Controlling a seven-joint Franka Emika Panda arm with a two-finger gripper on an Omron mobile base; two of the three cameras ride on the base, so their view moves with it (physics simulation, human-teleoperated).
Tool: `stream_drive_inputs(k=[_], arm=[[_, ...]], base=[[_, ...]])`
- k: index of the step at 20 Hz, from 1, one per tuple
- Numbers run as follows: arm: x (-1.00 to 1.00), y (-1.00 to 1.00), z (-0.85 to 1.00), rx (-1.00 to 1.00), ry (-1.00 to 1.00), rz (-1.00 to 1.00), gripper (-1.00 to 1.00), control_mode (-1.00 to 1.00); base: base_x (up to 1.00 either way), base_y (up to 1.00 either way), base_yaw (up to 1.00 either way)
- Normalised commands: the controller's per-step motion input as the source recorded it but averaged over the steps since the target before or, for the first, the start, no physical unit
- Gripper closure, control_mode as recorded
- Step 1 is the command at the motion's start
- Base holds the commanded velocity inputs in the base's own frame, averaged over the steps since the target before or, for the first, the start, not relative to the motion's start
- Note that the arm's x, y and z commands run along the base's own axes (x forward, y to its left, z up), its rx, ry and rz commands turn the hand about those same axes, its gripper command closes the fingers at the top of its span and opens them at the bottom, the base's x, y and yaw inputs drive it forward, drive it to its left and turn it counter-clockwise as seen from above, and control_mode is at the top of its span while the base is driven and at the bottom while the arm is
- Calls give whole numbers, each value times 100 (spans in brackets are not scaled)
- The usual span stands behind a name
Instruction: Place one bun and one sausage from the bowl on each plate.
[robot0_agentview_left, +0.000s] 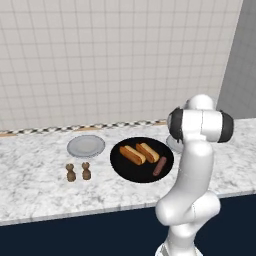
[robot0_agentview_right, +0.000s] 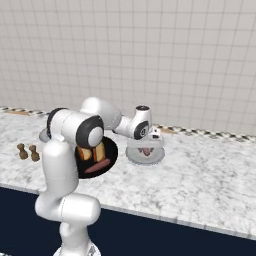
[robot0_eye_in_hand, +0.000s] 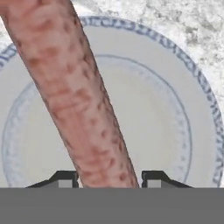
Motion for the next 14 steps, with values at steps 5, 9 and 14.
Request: stream_drive_inputs(k=[5,9,14], arm=[[0,0,10,1,0,0,-100,-100],[-55,41,67,0,-24,0,-100,-100],[-59,100,91,-1,-23,2,-100,-100]], base=[[0,0,0],[0,0,0],[0,0,0]])
